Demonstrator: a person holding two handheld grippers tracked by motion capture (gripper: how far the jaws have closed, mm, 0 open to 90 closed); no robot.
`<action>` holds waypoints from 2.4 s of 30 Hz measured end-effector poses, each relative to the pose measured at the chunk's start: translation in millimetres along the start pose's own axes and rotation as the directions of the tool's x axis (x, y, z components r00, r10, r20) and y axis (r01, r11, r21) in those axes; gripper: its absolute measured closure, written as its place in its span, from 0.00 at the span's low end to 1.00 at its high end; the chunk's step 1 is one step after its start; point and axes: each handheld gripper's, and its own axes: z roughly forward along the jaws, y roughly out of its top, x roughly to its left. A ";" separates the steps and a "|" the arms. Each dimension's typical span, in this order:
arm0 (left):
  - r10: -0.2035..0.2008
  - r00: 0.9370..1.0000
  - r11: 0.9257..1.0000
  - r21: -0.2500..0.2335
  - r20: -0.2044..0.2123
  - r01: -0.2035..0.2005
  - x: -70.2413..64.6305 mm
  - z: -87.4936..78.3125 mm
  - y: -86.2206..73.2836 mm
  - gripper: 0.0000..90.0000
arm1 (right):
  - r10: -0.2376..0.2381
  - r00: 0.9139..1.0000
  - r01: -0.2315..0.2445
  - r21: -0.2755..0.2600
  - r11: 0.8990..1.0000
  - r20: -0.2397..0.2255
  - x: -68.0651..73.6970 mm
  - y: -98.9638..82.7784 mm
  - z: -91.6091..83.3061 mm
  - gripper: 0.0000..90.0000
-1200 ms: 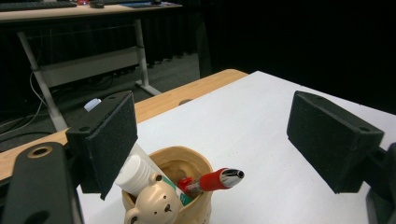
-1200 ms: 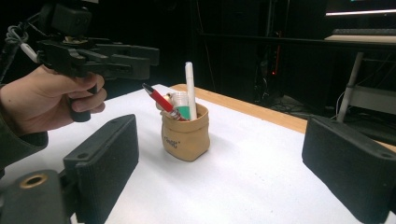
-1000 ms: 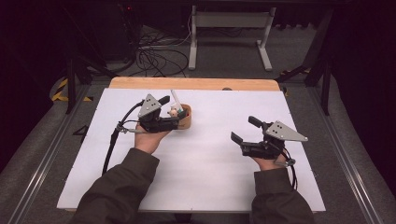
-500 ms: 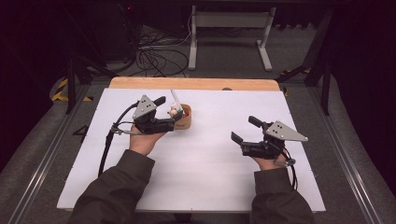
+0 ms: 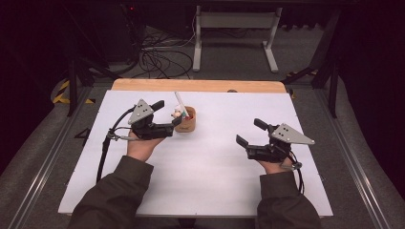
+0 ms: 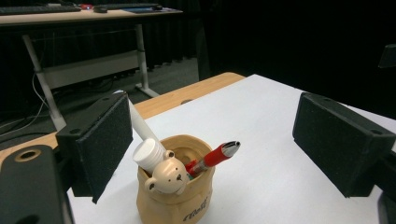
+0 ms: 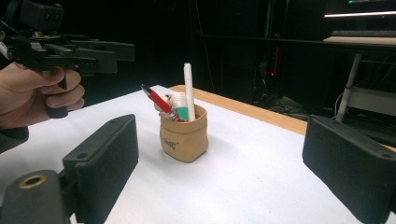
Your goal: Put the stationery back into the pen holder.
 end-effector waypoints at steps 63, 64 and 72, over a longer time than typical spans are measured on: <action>0.021 1.000 1.000 0.010 0.012 -0.022 6.1 -72.1 -15.2 0.10 | -0.001 1.000 0.001 -0.009 1.000 -0.004 -0.9 -1.2 -2.8 0.12; 0.016 1.000 1.000 0.009 0.012 -0.016 5.6 -72.9 -15.5 0.10 | -0.002 1.000 0.002 -0.008 1.000 -0.004 -1.0 -1.3 -2.8 0.12; 0.032 0.999 0.999 0.012 0.011 -0.032 3.9 -77.6 -15.8 0.10 | 0.001 1.000 -0.001 -0.009 1.000 -0.005 -1.2 -1.2 -3.3 0.12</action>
